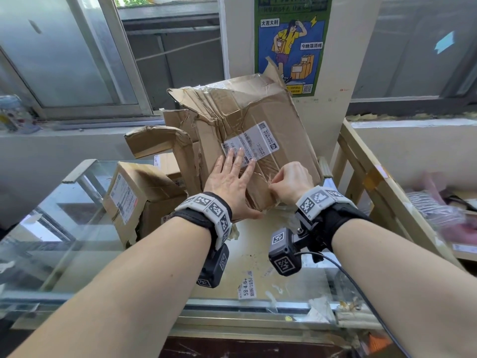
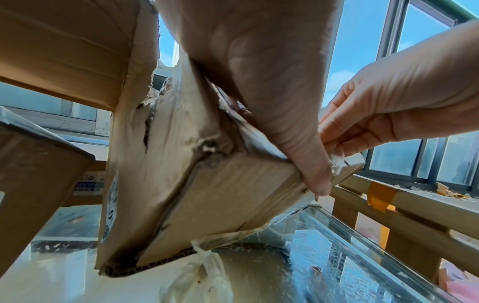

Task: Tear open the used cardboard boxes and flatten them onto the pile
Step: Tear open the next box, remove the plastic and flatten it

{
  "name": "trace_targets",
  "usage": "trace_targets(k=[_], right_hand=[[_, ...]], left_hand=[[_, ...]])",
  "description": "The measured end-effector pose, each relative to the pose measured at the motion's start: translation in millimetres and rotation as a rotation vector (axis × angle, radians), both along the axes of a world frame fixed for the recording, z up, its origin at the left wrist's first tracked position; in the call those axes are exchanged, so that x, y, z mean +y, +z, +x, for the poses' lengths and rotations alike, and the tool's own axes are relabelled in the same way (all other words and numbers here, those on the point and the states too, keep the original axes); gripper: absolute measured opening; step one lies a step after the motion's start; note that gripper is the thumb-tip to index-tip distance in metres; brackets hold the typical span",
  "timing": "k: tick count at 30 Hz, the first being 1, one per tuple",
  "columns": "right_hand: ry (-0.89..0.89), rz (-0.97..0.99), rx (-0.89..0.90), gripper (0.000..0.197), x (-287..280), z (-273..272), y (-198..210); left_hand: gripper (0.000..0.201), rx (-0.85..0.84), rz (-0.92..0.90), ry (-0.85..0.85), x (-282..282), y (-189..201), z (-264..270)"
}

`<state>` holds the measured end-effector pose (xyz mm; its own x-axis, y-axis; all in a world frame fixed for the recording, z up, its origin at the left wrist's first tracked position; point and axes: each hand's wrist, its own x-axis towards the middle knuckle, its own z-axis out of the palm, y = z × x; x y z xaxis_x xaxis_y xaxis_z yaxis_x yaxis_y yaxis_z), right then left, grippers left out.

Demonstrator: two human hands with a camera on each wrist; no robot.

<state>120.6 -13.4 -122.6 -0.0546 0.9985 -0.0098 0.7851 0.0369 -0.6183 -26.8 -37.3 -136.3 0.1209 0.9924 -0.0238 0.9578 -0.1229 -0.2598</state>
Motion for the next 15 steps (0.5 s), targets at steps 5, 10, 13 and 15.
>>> trace_targets(k=[5, 10, 13, 15], right_hand=[[0.083, -0.038, 0.132, 0.027, -5.7, 11.0, 1.4], [0.024, -0.053, 0.198, 0.026, -6.1, 9.2, 5.8], [-0.053, -0.068, 0.256, 0.038, -4.8, 9.2, 12.6], [-0.078, -0.150, 0.244, 0.035, -4.9, 5.7, 14.3]], left_hand=[[0.128, 0.033, -0.015, -0.031, -1.8, -2.2, -3.0], [0.129, 0.028, -0.041, -0.032, -2.3, -0.1, -1.7], [0.131, 0.012, -0.042, -0.032, -4.1, 1.9, -1.4], [0.132, 0.010, -0.043, -0.032, -5.6, 1.5, -0.1]])
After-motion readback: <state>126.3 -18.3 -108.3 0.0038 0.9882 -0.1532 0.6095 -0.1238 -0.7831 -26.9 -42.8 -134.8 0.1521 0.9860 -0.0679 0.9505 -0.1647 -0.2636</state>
